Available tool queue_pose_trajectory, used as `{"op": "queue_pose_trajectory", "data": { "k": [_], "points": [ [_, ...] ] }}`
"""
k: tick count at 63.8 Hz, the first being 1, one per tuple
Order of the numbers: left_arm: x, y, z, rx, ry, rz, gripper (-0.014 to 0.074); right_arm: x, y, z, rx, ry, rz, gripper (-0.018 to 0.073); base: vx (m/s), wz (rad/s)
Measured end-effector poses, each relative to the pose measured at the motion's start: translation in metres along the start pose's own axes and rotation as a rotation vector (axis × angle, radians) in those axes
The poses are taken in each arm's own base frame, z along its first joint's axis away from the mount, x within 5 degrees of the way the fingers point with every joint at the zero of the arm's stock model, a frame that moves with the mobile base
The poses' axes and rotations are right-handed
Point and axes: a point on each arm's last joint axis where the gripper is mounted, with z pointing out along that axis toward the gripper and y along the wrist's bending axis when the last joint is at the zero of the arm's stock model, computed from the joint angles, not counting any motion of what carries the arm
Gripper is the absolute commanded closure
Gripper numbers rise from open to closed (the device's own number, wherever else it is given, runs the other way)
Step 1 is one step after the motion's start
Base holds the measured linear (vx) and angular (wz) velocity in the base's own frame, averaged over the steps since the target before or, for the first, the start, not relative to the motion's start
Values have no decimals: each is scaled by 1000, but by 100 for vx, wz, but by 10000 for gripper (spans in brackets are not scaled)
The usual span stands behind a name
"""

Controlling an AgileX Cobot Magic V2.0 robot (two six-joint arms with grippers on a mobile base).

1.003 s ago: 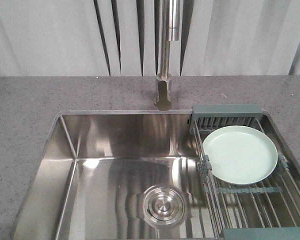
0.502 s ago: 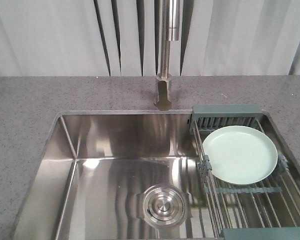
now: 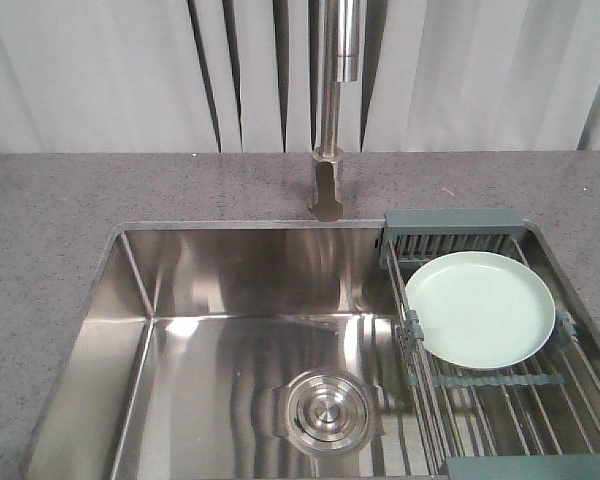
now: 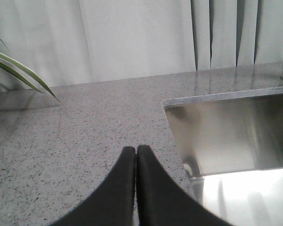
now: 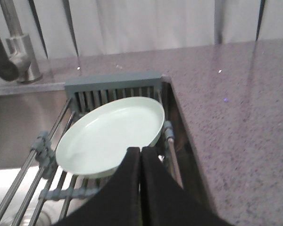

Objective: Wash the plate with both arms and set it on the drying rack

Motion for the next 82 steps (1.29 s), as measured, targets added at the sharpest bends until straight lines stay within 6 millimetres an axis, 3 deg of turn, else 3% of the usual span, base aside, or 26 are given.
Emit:
{"op": "queue_pose_trajectory", "data": {
  "k": [18, 82],
  "points": [
    [0, 0, 0, 0, 0, 0, 603, -14, -2, -1, 30, -161, -63, 564, 0, 0],
    [0, 0, 0, 0, 0, 0, 603, -15, -2, -1, 30, -164, -64, 564, 0, 0]
  ]
}}
